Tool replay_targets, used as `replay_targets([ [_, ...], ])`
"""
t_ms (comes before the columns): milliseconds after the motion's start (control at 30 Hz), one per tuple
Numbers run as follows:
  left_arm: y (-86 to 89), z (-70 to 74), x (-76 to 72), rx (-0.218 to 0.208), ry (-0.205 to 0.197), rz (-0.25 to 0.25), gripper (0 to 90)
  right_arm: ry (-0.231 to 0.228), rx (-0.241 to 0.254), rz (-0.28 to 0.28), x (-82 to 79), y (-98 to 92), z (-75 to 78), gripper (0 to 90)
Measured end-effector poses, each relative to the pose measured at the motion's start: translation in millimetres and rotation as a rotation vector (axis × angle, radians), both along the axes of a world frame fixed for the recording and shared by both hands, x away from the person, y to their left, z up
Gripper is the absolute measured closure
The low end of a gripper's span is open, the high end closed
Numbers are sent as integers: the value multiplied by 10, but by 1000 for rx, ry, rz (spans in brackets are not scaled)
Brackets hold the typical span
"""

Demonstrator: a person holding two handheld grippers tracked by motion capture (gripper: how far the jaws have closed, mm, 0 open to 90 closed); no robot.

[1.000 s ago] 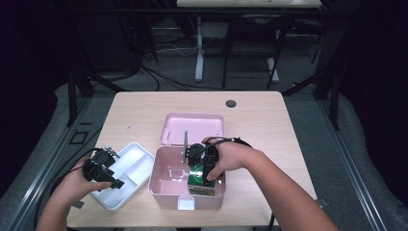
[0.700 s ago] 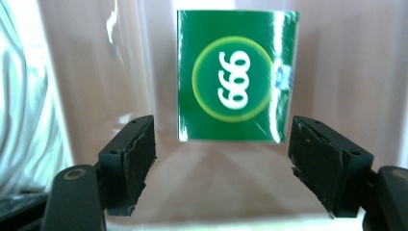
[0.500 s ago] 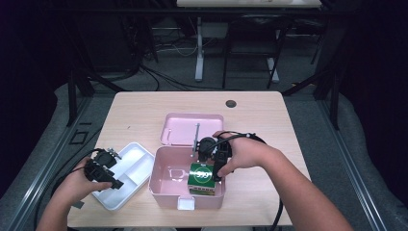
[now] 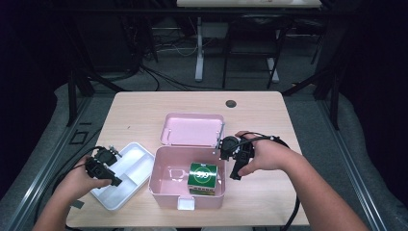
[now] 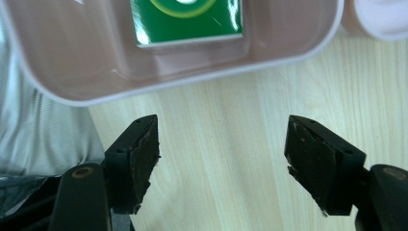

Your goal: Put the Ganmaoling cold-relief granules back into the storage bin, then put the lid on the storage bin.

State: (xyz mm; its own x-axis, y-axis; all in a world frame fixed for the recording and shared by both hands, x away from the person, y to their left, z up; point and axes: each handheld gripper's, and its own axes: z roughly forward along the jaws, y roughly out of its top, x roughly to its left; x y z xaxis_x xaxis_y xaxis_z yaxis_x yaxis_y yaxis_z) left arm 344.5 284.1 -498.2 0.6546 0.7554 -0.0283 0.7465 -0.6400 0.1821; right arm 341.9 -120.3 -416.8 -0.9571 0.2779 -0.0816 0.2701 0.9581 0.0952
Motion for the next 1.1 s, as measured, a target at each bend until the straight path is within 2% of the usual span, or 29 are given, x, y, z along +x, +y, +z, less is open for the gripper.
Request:
replay_targets([
  [100,-4,7,29,10,0,0,549,-2,-3,-29,18,-57,-64,281],
  [233,13,19,71,-4,10,6,573,-18,15,-70,32,-114,-102,281],
  [300,15,23,87,10,13,-1,586,-20,33,-95,31,-138,-120,281],
  [400,17,15,112,-9,27,-12,599,-29,44,-136,26,-171,-150,311],
  [467,24,15,132,11,21,-17,608,-19,47,-152,18,-191,-183,325],
  [633,7,-3,144,23,29,-24,621,-16,57,-204,19,-247,-272,332],
  [700,2,-10,144,22,27,-27,626,-16,80,-221,21,-281,-297,360],
  [800,15,-12,152,25,25,-32,651,-37,123,-248,16,-335,-336,349],
  [967,22,-38,153,30,37,-25,661,-57,148,-304,25,-438,-380,351],
  [1100,-1,-54,149,43,43,-36,674,-55,176,-310,1,-471,-403,357],
])
